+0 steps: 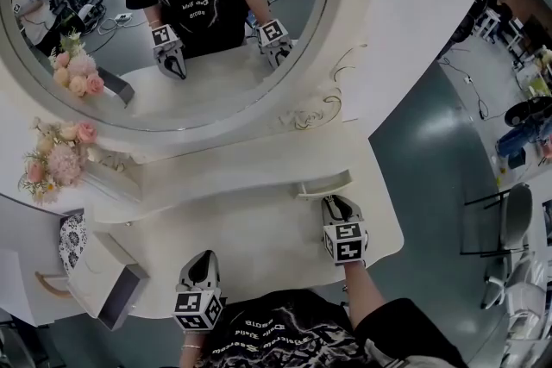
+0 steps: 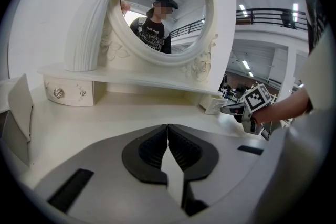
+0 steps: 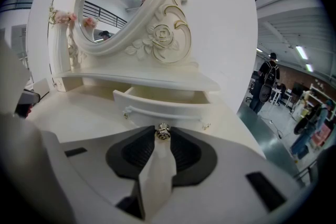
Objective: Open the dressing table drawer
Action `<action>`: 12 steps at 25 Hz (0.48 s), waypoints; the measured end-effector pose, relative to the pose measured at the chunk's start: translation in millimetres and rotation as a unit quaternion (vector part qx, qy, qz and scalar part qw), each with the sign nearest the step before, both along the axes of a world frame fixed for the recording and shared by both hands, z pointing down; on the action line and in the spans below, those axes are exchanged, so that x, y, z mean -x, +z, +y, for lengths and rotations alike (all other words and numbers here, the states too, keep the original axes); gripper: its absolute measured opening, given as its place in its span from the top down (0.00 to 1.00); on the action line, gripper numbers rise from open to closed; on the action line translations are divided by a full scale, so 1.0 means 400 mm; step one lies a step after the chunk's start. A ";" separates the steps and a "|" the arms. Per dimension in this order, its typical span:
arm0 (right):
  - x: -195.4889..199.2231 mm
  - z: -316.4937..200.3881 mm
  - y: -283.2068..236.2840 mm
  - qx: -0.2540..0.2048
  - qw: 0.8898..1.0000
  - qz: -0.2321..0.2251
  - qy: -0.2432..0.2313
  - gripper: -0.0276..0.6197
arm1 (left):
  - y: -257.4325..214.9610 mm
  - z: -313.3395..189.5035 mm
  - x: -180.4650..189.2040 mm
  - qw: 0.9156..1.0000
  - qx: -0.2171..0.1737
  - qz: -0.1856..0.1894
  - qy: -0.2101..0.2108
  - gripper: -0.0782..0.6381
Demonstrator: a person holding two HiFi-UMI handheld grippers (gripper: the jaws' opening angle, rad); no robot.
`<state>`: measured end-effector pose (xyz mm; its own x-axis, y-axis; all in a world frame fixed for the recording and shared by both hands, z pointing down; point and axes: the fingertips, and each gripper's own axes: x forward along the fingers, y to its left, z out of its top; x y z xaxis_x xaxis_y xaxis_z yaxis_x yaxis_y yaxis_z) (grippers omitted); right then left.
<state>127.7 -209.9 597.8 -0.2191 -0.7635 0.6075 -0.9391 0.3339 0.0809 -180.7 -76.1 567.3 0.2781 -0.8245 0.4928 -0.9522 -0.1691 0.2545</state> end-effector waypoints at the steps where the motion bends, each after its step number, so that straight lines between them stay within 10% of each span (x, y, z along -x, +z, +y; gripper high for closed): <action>1: 0.000 0.000 0.000 0.000 1.000 0.000 0.000 0.80 | 0.000 0.000 -0.001 1.000 0.000 0.000 0.001 0.87; 12: 0.000 0.008 -0.001 0.003 1.000 0.002 0.002 0.80 | 0.005 -0.001 0.005 1.000 0.000 0.001 -0.002 0.87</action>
<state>127.8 -206.7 597.4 -0.2147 -0.7611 0.6121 -0.9399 0.3315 0.0824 -182.6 -76.6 569.2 0.2767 -0.8250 0.4928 -0.9521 -0.1660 0.2567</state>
